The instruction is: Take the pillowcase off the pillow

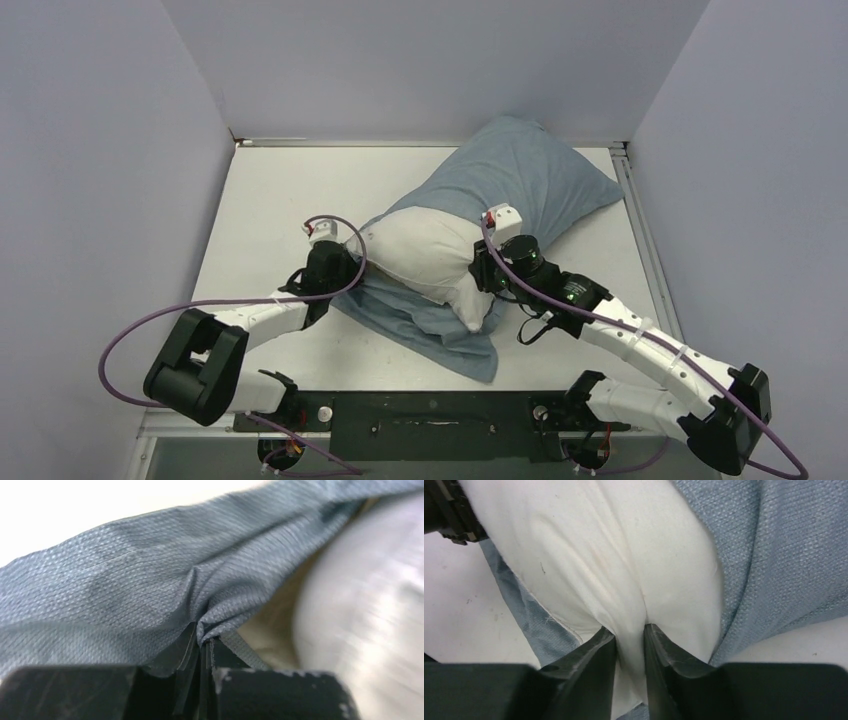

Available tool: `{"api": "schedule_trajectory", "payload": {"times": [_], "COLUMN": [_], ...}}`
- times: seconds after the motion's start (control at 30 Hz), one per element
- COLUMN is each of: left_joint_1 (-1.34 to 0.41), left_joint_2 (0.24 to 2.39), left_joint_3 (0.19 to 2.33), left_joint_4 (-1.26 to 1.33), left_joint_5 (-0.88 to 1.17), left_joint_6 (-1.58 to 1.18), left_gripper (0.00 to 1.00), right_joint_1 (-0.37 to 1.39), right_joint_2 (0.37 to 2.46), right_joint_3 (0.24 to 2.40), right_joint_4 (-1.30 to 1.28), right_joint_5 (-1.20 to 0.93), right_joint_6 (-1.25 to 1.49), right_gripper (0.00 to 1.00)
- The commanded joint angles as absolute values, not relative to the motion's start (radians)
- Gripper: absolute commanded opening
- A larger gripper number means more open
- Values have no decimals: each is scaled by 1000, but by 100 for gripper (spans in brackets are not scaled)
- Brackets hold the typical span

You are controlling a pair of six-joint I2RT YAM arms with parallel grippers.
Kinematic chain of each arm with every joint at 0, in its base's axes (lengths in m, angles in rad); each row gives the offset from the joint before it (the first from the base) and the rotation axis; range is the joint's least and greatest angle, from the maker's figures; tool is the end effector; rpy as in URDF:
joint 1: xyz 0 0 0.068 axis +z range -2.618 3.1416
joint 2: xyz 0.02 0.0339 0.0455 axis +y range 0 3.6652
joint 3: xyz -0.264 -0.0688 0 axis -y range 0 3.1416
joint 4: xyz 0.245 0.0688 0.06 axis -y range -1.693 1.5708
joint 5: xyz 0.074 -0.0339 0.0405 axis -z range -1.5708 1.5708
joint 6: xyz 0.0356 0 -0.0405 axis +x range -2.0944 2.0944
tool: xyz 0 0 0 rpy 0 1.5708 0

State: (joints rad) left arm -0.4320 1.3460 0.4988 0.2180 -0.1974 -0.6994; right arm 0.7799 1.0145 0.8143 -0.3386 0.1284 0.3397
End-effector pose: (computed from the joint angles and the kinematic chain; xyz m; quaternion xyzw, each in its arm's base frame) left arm 0.2358 -0.1010 0.1629 -0.1625 0.8730 -0.1678 0.4281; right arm 0.1642 0.1560 0.2917 -0.1586 0.8540 0.2142 0.4469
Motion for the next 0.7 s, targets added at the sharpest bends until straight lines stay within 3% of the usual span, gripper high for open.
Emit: {"api": "schedule_trajectory", "payload": {"times": [0.0,0.13,0.23,0.27,0.37,0.67], "left_joint_1": [-408,-414,-420,-421,-428,-434], "left_joint_2": [1323,1294,1279,1276,1275,1280], "left_joint_3": [451,413,394,390,380,330], "left_joint_4": [372,434,486,493,516,598], "left_joint_5": [-109,-53,-32,-27,-13,0], "left_joint_6": [-664,-670,-683,-687,-692,-734], "left_gripper": [0,0,0,0,0,0], "right_joint_1": [837,982,1072,1092,1133,1143], "right_joint_2": [988,1051,1157,1198,1341,1648], "right_joint_3": [950,1060,1147,1174,1239,1296], "right_joint_4": [-391,-385,-372,-367,-342,-241], "right_joint_5": [118,153,198,211,240,317], "right_joint_6": [221,140,72,50,-30,-146], "right_gripper": [34,79,97,100,90,90]}}
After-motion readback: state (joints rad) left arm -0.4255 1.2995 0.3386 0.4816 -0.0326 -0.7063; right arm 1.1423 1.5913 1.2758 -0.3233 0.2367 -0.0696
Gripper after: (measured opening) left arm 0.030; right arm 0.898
